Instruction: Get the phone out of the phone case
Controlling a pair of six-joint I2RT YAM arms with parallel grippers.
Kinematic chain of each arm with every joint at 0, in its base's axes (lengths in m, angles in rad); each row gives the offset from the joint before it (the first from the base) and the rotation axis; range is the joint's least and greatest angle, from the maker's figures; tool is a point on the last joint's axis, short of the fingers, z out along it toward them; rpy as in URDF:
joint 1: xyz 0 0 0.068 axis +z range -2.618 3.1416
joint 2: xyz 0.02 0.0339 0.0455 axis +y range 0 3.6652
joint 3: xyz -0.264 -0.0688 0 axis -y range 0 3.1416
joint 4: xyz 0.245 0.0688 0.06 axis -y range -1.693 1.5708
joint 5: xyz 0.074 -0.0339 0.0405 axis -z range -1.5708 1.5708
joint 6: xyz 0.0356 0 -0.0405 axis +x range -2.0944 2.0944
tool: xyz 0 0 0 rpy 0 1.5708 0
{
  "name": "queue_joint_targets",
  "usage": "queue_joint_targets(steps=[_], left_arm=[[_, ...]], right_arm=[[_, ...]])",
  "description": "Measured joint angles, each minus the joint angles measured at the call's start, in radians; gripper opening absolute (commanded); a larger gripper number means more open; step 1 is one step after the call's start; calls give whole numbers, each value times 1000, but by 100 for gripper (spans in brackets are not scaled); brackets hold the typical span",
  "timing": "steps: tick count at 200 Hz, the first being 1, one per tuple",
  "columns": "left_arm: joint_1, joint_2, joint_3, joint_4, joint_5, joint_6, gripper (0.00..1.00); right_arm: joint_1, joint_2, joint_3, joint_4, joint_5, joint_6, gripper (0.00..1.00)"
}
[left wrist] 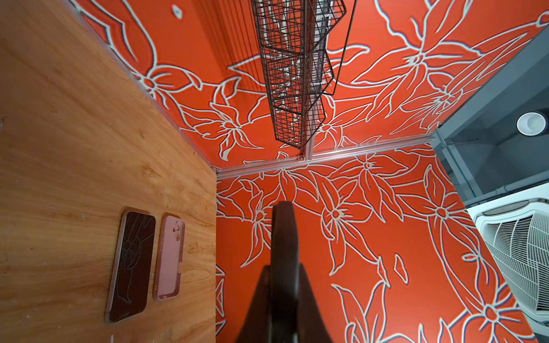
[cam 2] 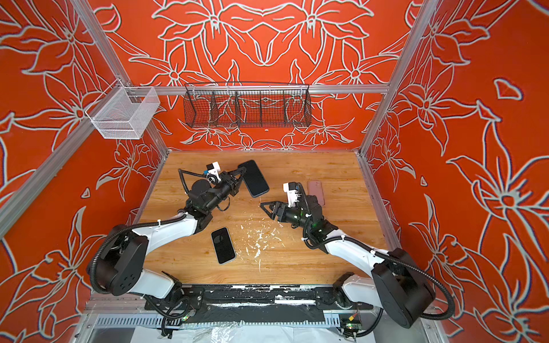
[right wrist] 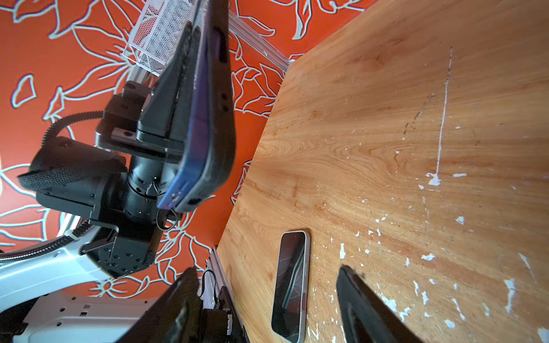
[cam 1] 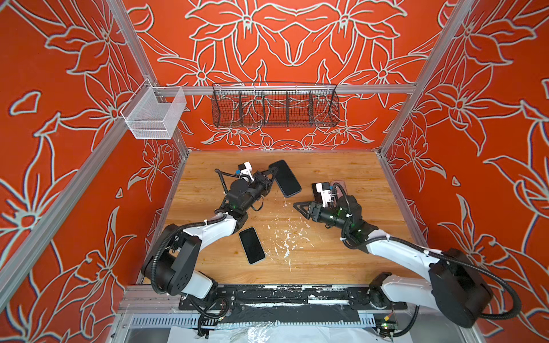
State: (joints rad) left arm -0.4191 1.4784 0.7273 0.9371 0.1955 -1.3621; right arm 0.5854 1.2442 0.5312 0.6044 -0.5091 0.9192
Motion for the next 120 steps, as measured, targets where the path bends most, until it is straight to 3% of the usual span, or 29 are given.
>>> queue_joint_targets(steps=[120], left_arm=[[23,0,3,-10,18,-16,0]], right_arm=[[6,203,43,298,-11,63,74]])
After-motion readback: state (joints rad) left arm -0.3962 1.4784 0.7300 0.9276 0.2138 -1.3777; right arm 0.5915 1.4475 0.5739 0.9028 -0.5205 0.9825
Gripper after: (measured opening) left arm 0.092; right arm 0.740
